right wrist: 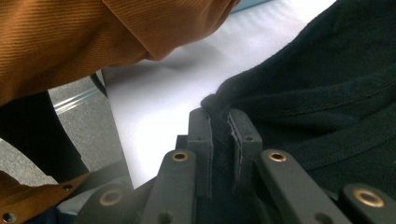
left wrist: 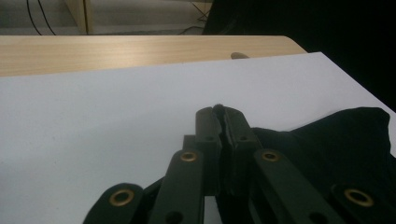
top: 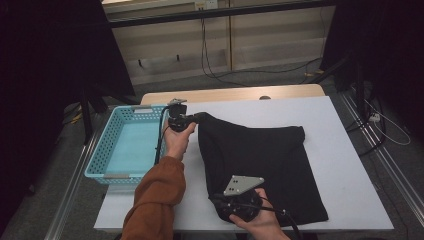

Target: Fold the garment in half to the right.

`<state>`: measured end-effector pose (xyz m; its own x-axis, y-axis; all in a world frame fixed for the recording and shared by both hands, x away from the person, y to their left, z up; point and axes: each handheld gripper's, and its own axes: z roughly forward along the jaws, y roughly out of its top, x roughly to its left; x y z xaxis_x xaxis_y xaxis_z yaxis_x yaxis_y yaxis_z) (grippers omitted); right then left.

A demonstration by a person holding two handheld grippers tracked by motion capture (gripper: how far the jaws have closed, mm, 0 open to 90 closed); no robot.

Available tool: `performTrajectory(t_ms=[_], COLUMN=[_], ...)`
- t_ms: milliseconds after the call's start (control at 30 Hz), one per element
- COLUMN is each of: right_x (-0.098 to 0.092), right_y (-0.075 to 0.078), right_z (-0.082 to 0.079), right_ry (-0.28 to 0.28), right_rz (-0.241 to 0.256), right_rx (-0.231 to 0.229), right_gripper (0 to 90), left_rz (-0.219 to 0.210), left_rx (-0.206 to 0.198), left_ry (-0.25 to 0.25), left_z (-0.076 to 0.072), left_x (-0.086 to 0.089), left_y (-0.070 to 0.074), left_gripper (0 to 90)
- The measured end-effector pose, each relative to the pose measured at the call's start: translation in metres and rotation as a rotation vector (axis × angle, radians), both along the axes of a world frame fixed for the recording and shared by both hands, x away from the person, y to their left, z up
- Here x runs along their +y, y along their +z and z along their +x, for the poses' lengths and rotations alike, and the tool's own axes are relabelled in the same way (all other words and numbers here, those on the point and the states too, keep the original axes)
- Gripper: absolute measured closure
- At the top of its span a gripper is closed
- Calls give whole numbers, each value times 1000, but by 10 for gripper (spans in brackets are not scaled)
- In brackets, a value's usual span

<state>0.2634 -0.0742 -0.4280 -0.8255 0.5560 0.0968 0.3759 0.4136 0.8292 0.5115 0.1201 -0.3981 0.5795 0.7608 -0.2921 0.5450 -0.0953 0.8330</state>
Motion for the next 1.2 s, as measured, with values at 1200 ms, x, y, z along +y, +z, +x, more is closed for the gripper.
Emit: performTrajectory(t_ms=[1200], right_x=[13], right_y=[39], right_z=[6], right_ry=[53], right_rz=[133], right_rx=[-65], right_gripper=[824], left_rz=[15], left_rx=[-88], left_ry=[18], left_z=[-1], left_x=[15], left_y=[47], left_gripper=[862])
